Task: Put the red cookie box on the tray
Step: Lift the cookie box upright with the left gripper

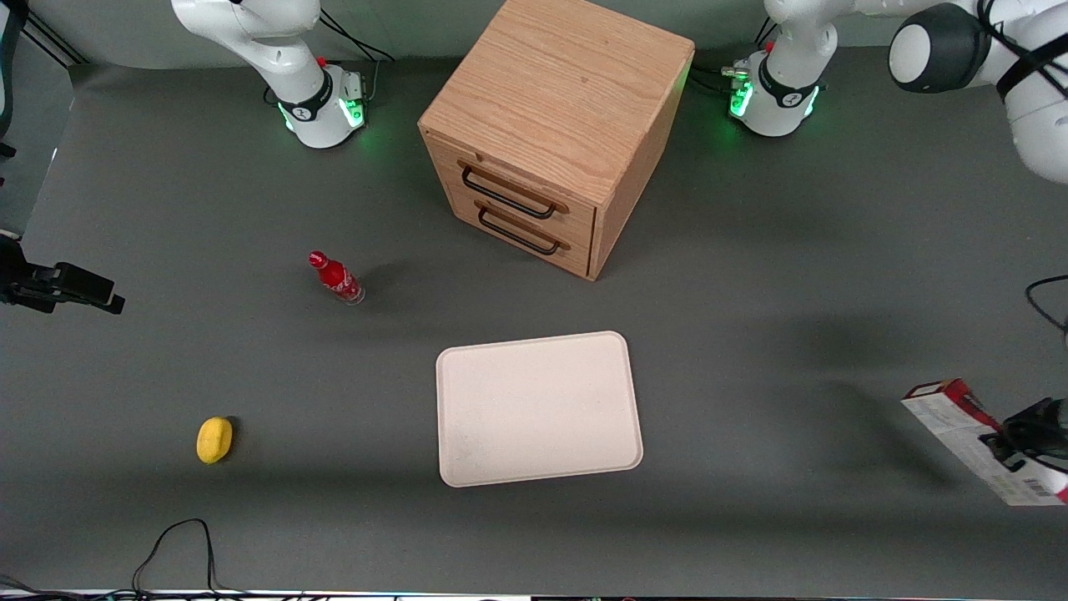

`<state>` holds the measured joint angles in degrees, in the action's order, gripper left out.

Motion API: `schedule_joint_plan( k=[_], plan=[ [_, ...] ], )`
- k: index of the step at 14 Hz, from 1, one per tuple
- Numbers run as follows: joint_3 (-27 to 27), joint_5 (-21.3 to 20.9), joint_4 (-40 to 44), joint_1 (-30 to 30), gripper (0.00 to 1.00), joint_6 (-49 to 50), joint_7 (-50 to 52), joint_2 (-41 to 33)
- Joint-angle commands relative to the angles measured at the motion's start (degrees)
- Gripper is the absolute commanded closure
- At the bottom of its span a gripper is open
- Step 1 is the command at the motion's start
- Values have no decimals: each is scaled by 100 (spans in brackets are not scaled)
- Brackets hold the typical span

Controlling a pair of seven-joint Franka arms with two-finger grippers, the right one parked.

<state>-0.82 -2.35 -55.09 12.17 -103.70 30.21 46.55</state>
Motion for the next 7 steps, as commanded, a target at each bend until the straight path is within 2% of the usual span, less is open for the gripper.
schedule_joint_plan(
  k=[1,4,7],
  plan=[
    [12,-90,175,40,100,603,-68,-583],
    [29,-90,166,75,100,1166,-68,-1260],
    [-59,-90,157,-30,100,1439,-76,-1587]
  ],
)
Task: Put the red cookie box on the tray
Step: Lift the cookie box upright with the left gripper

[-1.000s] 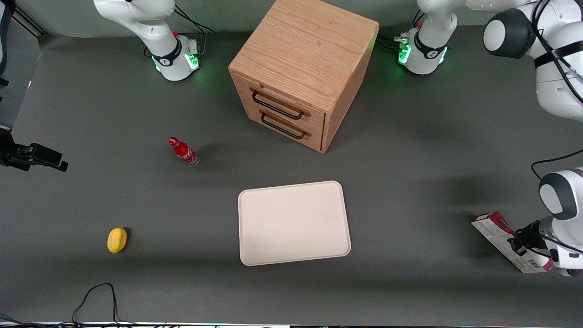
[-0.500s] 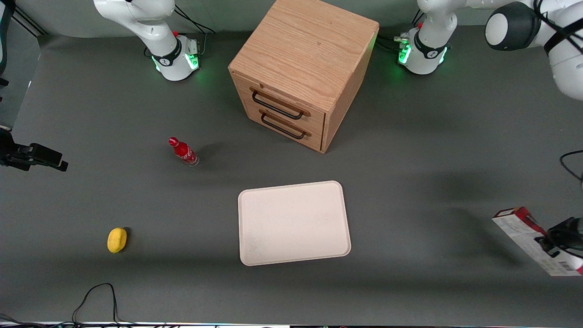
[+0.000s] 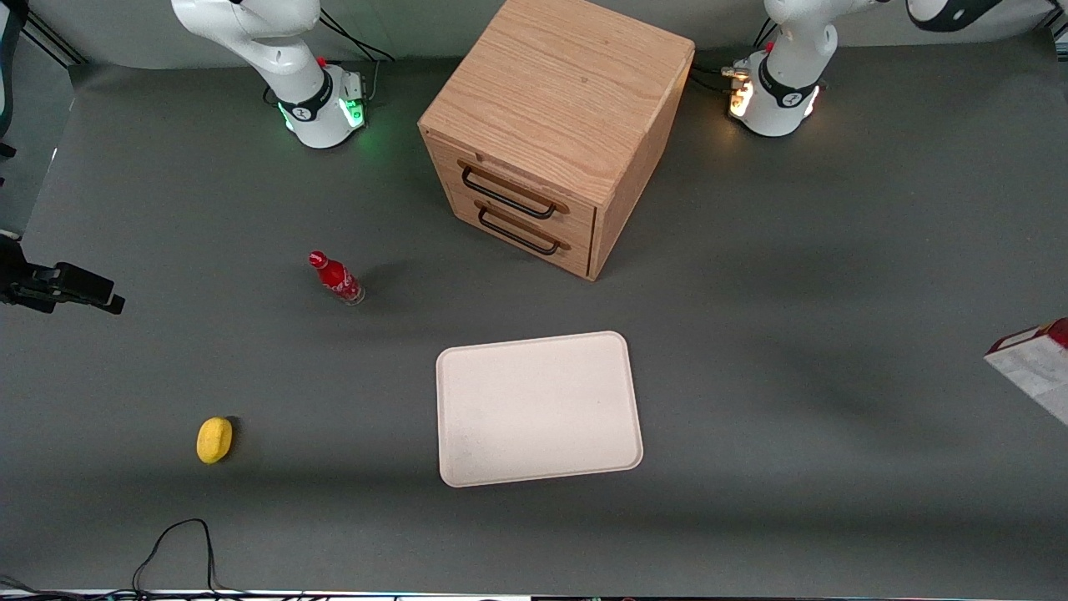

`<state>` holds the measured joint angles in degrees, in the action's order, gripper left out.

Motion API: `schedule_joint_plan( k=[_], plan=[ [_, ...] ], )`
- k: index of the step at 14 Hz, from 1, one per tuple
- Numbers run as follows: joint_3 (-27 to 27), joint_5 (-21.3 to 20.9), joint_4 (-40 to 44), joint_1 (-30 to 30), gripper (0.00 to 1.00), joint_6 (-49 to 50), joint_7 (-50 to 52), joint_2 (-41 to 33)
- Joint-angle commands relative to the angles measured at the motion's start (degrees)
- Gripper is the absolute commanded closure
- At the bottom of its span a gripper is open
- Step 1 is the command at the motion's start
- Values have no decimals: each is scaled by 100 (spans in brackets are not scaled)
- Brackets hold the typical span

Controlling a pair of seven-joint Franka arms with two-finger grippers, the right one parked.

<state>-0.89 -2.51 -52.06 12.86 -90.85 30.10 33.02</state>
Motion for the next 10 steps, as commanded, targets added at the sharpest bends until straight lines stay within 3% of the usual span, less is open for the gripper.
schedule_joint_plan(
  k=[1,5,10],
  plan=[
    [-87,-65,-164,-195,100,233,-117,-295],
    [-254,-144,-146,-1343,100,1182,-329,-516],
    [-263,-171,-129,-3032,100,1140,93,-349]
  ],
)
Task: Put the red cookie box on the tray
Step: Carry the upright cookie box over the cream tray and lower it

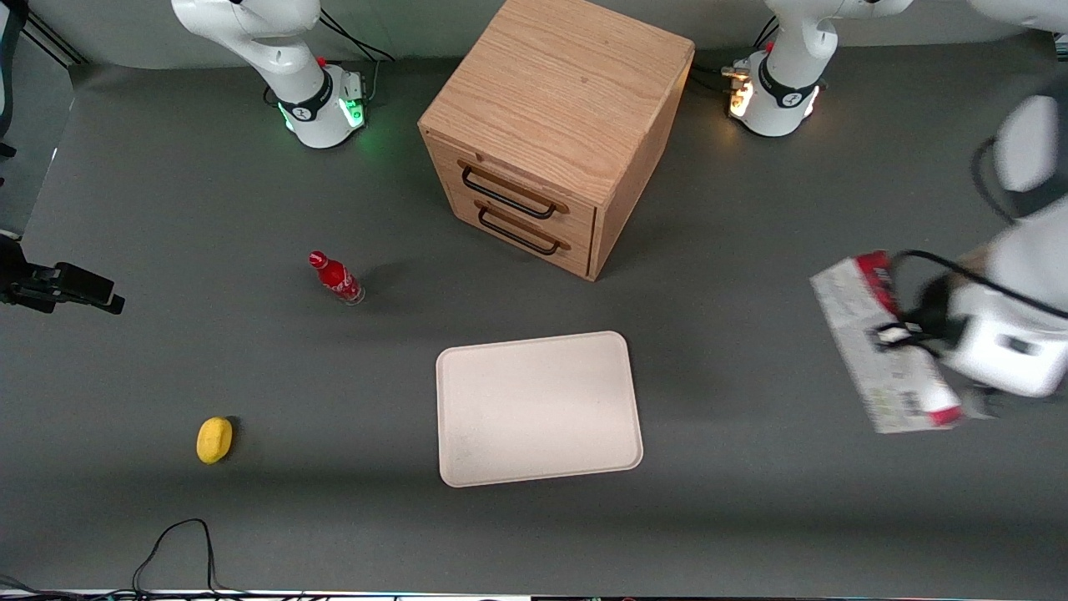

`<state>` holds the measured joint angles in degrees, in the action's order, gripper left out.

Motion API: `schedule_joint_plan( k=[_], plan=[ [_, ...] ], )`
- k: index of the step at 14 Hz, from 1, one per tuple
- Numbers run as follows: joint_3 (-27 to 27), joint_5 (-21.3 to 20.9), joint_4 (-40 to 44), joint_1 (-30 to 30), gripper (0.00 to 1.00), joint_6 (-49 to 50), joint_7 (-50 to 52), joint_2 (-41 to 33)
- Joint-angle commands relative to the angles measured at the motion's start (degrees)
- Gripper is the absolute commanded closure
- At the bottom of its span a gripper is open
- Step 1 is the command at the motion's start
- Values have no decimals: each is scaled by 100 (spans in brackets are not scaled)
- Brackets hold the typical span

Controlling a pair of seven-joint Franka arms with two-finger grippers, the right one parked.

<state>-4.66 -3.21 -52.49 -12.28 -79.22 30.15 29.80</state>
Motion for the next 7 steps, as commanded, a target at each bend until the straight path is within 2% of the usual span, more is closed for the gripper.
schedule_joint_plan(
  k=[1,5,7],
  plan=[
    [106,-100,-77,-782,100,-154,96,51],
    [115,-74,-77,-1557,100,-743,394,271],
    [106,-57,-77,-1620,100,-876,553,403]
  ],
)
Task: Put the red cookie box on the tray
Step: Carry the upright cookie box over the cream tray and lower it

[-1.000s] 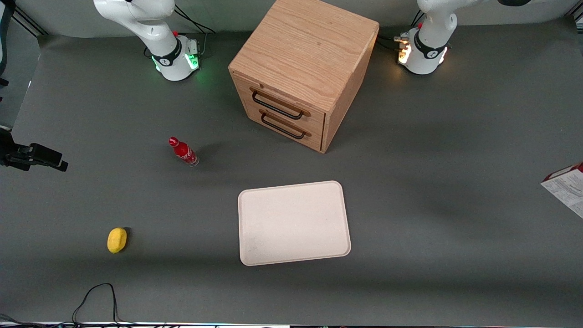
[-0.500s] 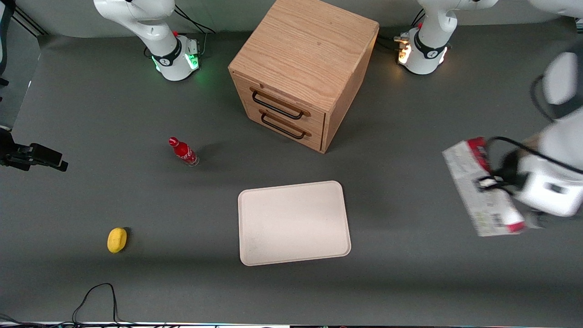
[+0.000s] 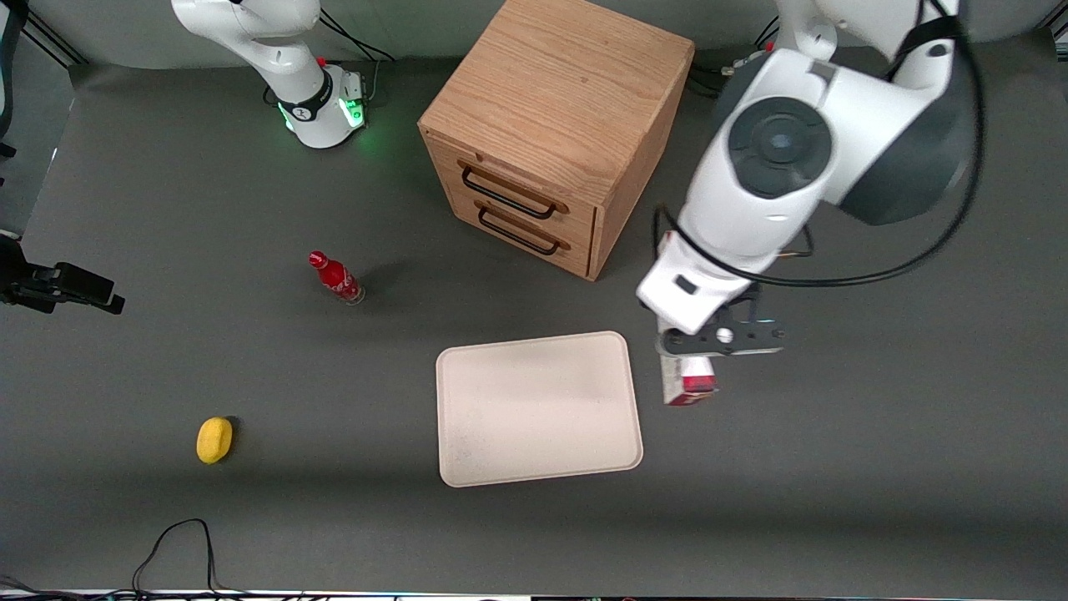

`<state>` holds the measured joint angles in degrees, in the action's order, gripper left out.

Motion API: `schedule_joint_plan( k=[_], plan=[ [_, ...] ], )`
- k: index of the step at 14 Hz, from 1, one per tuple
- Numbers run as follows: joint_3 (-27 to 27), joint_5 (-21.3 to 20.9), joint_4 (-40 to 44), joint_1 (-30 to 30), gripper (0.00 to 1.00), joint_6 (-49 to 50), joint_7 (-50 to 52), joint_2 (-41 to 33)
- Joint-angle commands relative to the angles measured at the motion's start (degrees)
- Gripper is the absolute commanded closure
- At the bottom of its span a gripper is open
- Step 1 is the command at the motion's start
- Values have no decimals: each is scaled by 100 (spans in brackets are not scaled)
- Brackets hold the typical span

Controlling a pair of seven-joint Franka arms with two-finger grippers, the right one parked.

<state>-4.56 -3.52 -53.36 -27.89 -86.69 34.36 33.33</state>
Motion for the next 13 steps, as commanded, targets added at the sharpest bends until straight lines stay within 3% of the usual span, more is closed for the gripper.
schedule_joint_plan(
  k=[1,10,13],
  plan=[
    [104,-17,10,-59,100,-251,158,164],
    [122,-35,-113,-50,100,-1842,352,1613],
    [122,-61,-489,-67,100,-2421,352,1773]
  ],
)
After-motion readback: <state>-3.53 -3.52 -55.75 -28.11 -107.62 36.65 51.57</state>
